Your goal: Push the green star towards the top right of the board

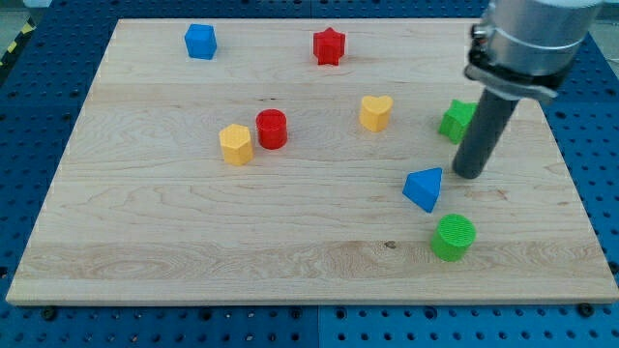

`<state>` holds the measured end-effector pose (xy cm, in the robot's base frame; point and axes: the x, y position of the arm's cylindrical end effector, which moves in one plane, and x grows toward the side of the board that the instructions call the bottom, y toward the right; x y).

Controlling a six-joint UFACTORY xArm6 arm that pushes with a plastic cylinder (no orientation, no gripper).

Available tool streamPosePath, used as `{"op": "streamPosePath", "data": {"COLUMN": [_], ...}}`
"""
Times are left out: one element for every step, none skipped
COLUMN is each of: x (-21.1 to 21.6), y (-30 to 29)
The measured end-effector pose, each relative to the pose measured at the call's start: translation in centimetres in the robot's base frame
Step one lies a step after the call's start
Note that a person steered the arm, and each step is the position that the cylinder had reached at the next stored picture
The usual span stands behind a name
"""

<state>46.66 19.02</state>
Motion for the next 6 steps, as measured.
{"op": "streamPosePath", "data": {"x": [-7.5, -10.8, -7.0, -3.3, -5.1, -10.6], "y": [2.1, 2.3, 2.3, 1.6, -2.5, -2.8]}}
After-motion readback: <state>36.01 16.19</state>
